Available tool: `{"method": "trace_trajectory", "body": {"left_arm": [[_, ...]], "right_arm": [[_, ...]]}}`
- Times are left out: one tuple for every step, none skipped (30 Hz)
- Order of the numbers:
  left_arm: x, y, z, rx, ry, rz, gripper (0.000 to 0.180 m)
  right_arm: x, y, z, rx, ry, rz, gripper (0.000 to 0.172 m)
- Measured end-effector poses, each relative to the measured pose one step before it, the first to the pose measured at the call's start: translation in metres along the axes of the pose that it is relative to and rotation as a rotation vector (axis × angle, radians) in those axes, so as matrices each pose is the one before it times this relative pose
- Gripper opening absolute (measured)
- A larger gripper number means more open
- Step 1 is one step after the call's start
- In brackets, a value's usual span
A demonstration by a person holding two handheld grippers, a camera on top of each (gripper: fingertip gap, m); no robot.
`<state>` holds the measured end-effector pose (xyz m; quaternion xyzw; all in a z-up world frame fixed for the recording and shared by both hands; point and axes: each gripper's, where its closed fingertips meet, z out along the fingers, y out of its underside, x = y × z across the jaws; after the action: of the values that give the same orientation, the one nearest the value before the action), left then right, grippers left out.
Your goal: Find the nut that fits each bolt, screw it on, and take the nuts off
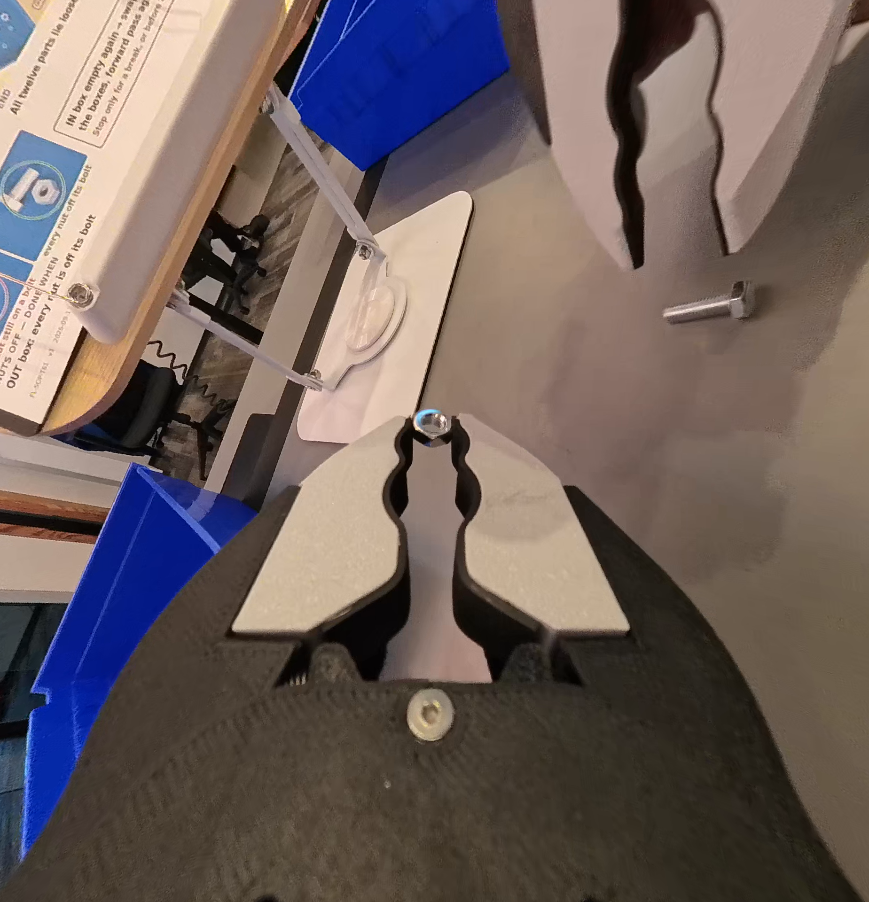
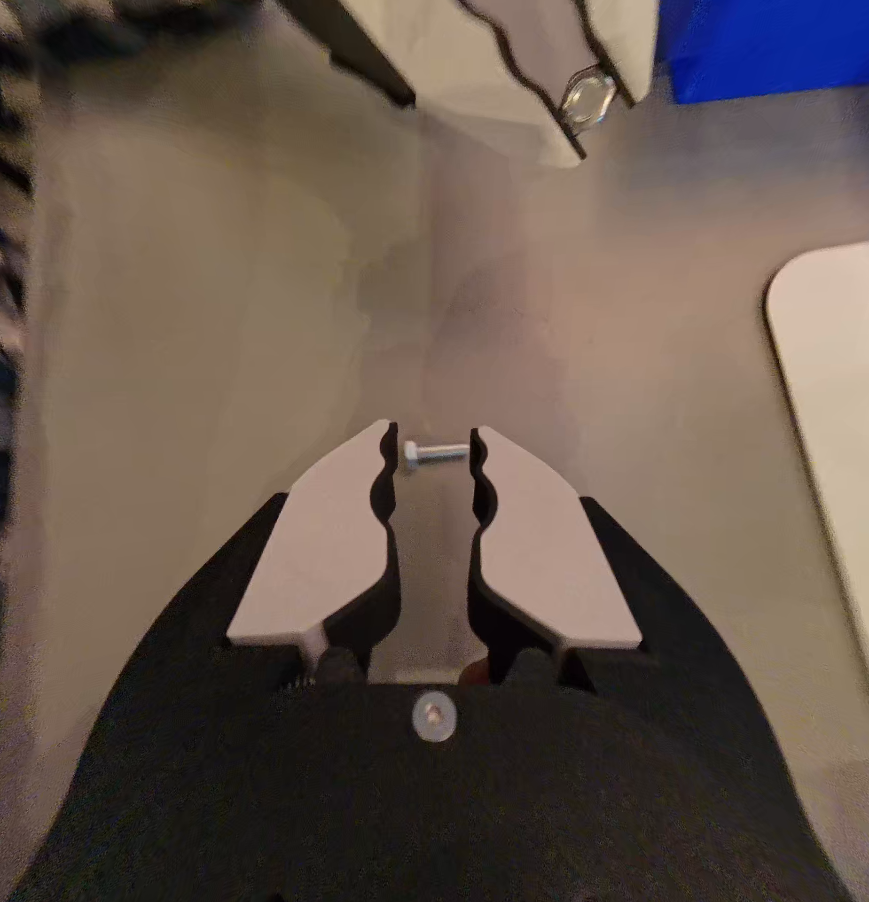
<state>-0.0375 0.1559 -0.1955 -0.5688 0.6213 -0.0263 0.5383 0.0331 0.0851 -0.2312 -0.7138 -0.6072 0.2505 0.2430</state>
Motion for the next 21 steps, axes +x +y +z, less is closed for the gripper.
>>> {"method": "trace_trajectory", "body": {"left_arm": [[0.00002,0.00058,0.00028,0.0002,0.0018,-0.0015,0.014],[-0.00011,-0.00018,-0.00005,0.0017,0.0007,-0.0006,0.014],[-0.00002,-0.00026,-0.00005,0.0015,0.0007,-0.0006,0.014],[0.0,-0.0004,-0.00012,0.0018,0.0009,-0.0003,0.014],[0.00035,-0.00041,-0.00005,0.0013,0.0013,0.0001,0.014],[0.00033,-0.00032,-0.00006,0.0004,0.0006,0.0012,0.014],[0.00024,-0.00041,-0.00036,0.0002,-0.0008,0.0018,0.014],[0.00006,-0.00043,-0.00065,0.0001,-0.0017,0.0013,0.014],[-0.00025,-0.00057,-0.00064,0.0005,-0.003,0.0005,0.014],[-0.00038,-0.00061,-0.0008,0.0017,-0.0027,-0.0009,0.014],[-0.00031,-0.00044,-0.0007,0.0019,-0.0018,-0.0018,0.014],[-0.00029,-0.00022,-0.00029,0.0012,-0.0007,-0.0017,0.014],[-0.00011,0.00002,0.00004,0.0004,0.0004,-0.0011,0.014],[0.00019,0.00028,0.00034,-0.0003,0.0015,0.0001,0.014],[0.00034,0.00038,0.00029,-0.0009,0.0019,0.0006,0.014],[0.00031,0.00022,0.00022,-0.0004,0.0015,0.0003,0.014],[0.00012,0.00005,0.00002,0.0007,0.0007,0.0002,0.014],[-0.00007,0.0002,-0.0001,-0.0002,0.0001,-0.0004,0.014],[-0.00028,0.00005,-0.00032,0.0007,-0.0008,-0.0006,0.014],[-0.00045,0.0,-0.00032,0.0011,-0.0004,-0.0017,0.014],[-0.00025,0.00004,-0.00031,0.0005,-0.0001,-0.0016,0.014]], "right_arm": [[-0.00412,-0.00323,-0.00039,0.0423,0.0181,0.0756,0.03],[-0.00278,-0.0004,0.00073,0.0271,0.0349,0.0637,0.032],[-0.00153,0.00227,0.00145,0.0123,0.0447,0.0461,0.032],[-0.0009,0.00282,0.00199,0.0084,0.0446,0.0312,0.034],[0.00005,0.0022,0.00197,0.0095,0.0453,0.024,0.036],[0.0008,0.00233,0.00193,0.0049,0.0445,0.0179,0.037],[0.0019,0.0026,0.00157,0.0004,0.0444,0.0148,0.039],[0.00292,0.00207,0.00119,0.0012,0.0445,0.0138,0.041],[0.00287,0.00167,0.00087,0.0027,0.0382,0.0133,0.044],[0.00212,0.00122,0.0009,0.0023,0.029,0.0132,0.046],[0.00119,0.00073,0.00126,0.0021,0.0201,0.0121,0.047],[-0.00074,0.0005,0.0018,0.0016,0.0074,0.011,0.048],[-0.00244,0.00107,0.00253,-0.0037,-0.0032,0.0108,0.048],[-0.00249,0.00156,0.00276,-0.0062,-0.003,0.0083,0.047],[-0.0017,0.0016,0.00271,-0.0059,0.0015,0.0034,0.046],[-0.00101,0.00126,0.00241,-0.0049,0.0018,0.001,0.043],[0.00043,0.00113,0.00203,-0.0036,0.0063,0.0004,0.042],[0.00184,0.00121,0.00154,-0.0041,0.0118,-0.004,0.04],[0.00238,0.00055,0.00068,0.0004,0.0098,-0.0065,0.035],[0.00226,0.00004,0.00004,0.0016,0.0017,-0.002,0.031],[0.00174,0.00004,-0.00017,0.0009,-0.0074,0.0057,0.028]]}}
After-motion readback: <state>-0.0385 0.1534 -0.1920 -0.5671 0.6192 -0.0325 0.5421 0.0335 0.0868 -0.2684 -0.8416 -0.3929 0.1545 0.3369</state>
